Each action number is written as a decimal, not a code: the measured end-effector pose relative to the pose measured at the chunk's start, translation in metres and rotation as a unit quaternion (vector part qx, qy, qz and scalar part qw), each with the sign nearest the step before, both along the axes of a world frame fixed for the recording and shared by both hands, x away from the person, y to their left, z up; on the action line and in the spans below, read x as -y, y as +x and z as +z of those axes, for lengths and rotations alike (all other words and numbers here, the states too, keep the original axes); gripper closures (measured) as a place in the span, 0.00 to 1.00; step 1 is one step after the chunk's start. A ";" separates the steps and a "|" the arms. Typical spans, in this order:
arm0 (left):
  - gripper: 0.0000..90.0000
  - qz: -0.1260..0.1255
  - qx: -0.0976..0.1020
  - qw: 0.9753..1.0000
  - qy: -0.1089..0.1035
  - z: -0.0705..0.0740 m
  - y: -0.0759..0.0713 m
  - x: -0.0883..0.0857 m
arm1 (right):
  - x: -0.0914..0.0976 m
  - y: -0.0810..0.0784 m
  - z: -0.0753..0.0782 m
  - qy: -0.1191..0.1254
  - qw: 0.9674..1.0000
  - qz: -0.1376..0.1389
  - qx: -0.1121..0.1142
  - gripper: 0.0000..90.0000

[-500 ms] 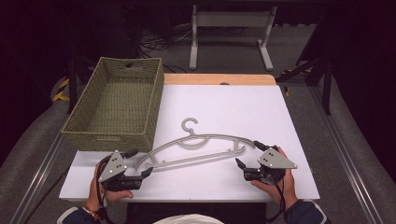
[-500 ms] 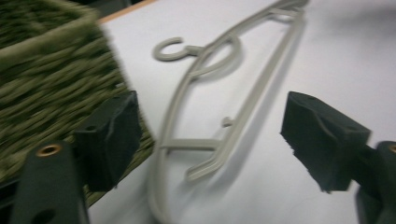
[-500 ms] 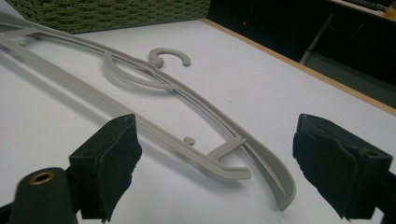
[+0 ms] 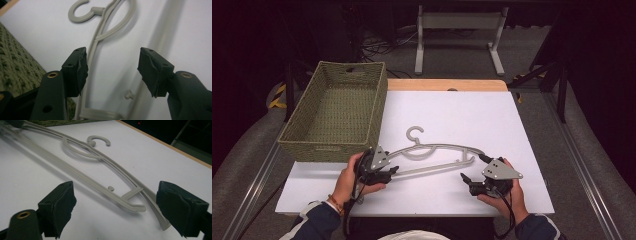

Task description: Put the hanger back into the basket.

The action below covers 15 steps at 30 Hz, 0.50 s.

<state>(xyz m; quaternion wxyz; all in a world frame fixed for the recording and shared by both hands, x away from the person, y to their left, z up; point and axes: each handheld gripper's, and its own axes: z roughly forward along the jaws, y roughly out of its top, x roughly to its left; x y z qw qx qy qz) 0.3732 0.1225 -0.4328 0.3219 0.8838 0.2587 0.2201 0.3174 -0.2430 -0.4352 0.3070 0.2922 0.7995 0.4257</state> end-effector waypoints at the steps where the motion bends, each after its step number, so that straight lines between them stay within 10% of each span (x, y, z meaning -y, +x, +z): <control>1: 0.46 0.008 -0.010 1.000 -0.001 -0.003 0.006 0.002 | 0.000 0.000 0.000 0.000 1.000 0.000 -0.002 0.17; 15: 0.49 0.026 -0.061 0.998 0.023 -0.014 0.029 0.025 | -0.002 0.001 -0.002 -0.011 1.000 0.004 -0.017 0.18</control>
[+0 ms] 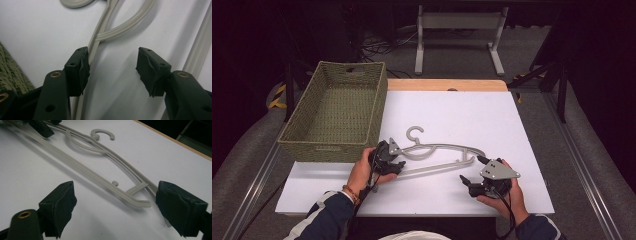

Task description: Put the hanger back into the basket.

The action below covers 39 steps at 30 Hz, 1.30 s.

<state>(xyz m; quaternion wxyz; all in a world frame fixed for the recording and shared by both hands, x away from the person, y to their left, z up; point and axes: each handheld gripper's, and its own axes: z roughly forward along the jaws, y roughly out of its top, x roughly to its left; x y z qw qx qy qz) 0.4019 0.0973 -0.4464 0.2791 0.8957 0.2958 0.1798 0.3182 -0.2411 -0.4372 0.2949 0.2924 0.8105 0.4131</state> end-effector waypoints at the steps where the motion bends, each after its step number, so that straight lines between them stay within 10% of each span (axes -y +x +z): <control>1: 0.50 0.006 -0.002 1.000 -0.003 0.000 0.000 0.001 | 0.000 0.000 0.000 0.000 1.000 -0.001 0.000 0.18; 11: 0.31 0.010 0.031 0.999 -0.017 0.003 0.008 0.012 | -0.002 0.000 -0.001 -0.004 1.000 0.006 -0.004 0.18; 16: 0.31 0.015 -0.021 1.000 -0.008 -0.002 0.019 0.014 | -0.002 0.001 -0.001 -0.003 1.000 0.010 -0.011 0.18; 21: 0.45 -0.004 -0.052 0.999 0.003 0.002 0.019 0.016 | 0.000 0.003 -0.002 0.003 1.000 0.009 -0.023 0.18; 32: 0.87 -0.054 -0.052 0.996 0.052 0.010 0.009 0.018 | 0.002 0.004 -0.001 0.013 0.999 0.006 -0.032 0.18; 39: 0.88 -0.068 -0.074 0.994 0.036 0.009 0.015 0.014 | 0.004 0.006 -0.001 0.021 0.999 0.004 -0.041 0.18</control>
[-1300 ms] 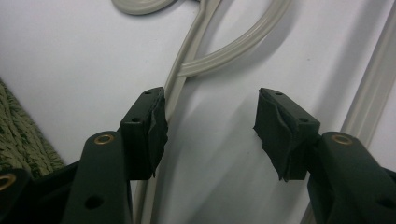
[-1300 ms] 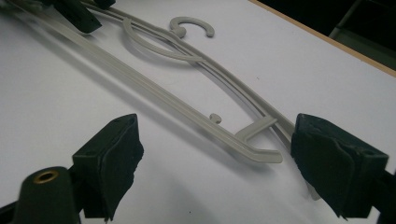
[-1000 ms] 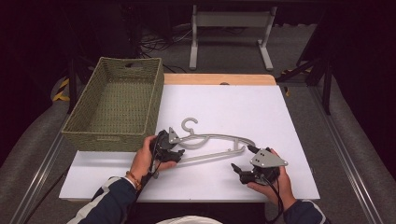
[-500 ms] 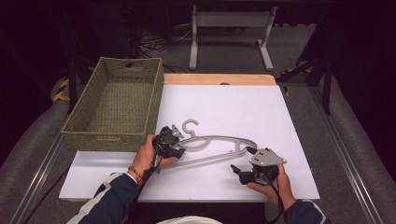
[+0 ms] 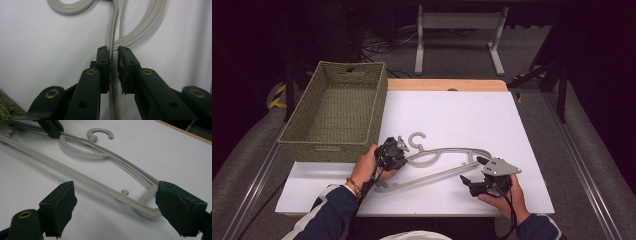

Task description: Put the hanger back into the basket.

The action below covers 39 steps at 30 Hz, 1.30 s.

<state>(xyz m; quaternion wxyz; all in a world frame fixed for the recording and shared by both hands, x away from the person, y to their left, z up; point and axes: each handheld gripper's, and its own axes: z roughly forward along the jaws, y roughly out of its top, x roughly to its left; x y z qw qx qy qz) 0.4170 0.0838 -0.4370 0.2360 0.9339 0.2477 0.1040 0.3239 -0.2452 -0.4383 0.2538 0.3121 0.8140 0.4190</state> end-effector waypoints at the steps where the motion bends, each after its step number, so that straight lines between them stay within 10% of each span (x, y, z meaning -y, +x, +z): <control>1: 0.87 0.000 0.000 1.000 0.000 0.000 0.000 0.000 | 0.000 0.000 0.000 0.000 1.000 0.000 0.000 0.18; 10: 0.83 -0.023 -0.031 0.997 0.062 0.006 0.006 0.012 | 0.002 0.003 -0.001 0.001 1.000 0.000 -0.017 0.18; 18: 0.85 -0.028 -0.042 0.998 0.047 0.005 0.010 0.010 | 0.001 0.004 -0.002 0.003 1.000 0.002 -0.025 0.18; 29: 0.91 -0.030 0.018 0.999 0.035 0.000 -0.002 0.011 | 0.003 0.005 -0.001 0.002 1.000 -0.002 -0.022 0.18; 30: 0.91 -0.029 0.049 0.998 0.037 -0.001 -0.005 0.012 | 0.005 0.005 0.001 0.007 1.000 -0.007 -0.018 0.18; 39: 0.91 -0.015 0.124 0.992 0.004 0.004 -0.012 0.010 | 0.008 0.002 0.005 0.006 1.000 -0.017 0.006 0.18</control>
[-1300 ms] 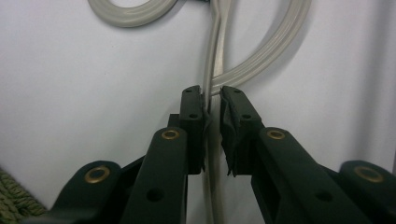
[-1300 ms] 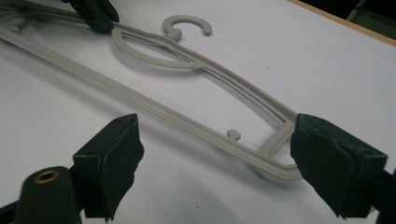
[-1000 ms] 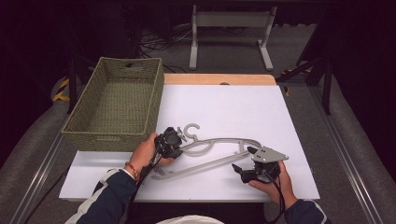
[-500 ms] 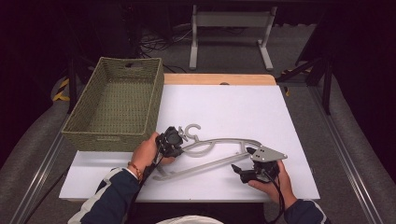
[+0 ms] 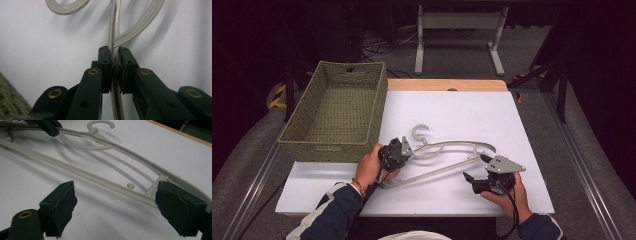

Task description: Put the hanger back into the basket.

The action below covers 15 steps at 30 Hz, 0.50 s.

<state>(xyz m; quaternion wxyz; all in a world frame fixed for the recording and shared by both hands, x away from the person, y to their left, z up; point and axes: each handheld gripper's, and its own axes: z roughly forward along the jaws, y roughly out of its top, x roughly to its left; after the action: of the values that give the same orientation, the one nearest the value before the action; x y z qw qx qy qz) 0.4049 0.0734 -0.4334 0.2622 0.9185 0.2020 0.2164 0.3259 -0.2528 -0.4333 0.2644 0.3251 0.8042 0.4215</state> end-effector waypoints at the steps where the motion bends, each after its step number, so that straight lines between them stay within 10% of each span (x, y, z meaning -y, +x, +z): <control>1: 0.91 0.003 0.015 1.000 -0.008 0.002 -0.002 -0.001 | 0.000 0.000 0.000 -0.001 1.000 -0.001 0.003 0.18; 15: 0.91 0.019 0.094 0.992 -0.079 0.024 -0.012 -0.014 | 0.005 -0.015 0.014 0.008 0.996 0.021 0.088 0.19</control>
<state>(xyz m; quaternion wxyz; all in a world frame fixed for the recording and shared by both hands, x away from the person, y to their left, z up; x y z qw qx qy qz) 0.3929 0.0877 -0.4099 0.3475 0.8666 0.2103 0.2898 0.3111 -0.2574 -0.4197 0.3222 0.2717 0.7814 0.4601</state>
